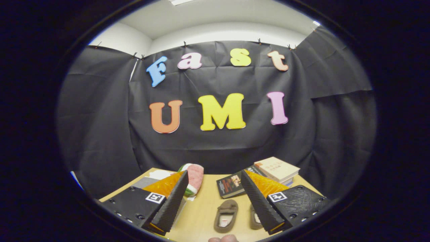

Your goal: Open the storage box then place both shoes into the box .Put the left shoe in first, then the right shoe, with the right side of both shoes facing outward in a uniform manner.

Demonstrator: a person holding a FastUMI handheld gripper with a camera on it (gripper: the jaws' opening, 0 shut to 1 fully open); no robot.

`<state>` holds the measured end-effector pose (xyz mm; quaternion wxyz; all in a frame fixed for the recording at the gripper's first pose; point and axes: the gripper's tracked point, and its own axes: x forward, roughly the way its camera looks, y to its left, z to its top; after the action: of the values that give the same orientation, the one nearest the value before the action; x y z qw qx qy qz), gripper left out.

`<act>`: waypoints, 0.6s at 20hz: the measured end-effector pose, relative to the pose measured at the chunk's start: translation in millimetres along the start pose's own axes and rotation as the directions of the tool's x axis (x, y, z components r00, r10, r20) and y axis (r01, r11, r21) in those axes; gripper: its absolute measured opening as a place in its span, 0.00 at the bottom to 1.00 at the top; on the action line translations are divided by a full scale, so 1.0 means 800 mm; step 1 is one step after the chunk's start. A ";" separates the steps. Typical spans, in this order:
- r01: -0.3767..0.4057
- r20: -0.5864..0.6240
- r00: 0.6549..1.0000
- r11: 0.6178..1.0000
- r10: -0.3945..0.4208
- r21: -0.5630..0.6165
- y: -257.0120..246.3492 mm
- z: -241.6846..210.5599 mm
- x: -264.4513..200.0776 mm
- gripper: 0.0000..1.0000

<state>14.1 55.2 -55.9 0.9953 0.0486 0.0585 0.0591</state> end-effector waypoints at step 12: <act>-0.089 -0.180 0.977 0.988 0.112 0.128 0.092 -0.134 0.067 0.95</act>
<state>45.2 144.4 -160.4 0.9765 0.1050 0.1524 0.1102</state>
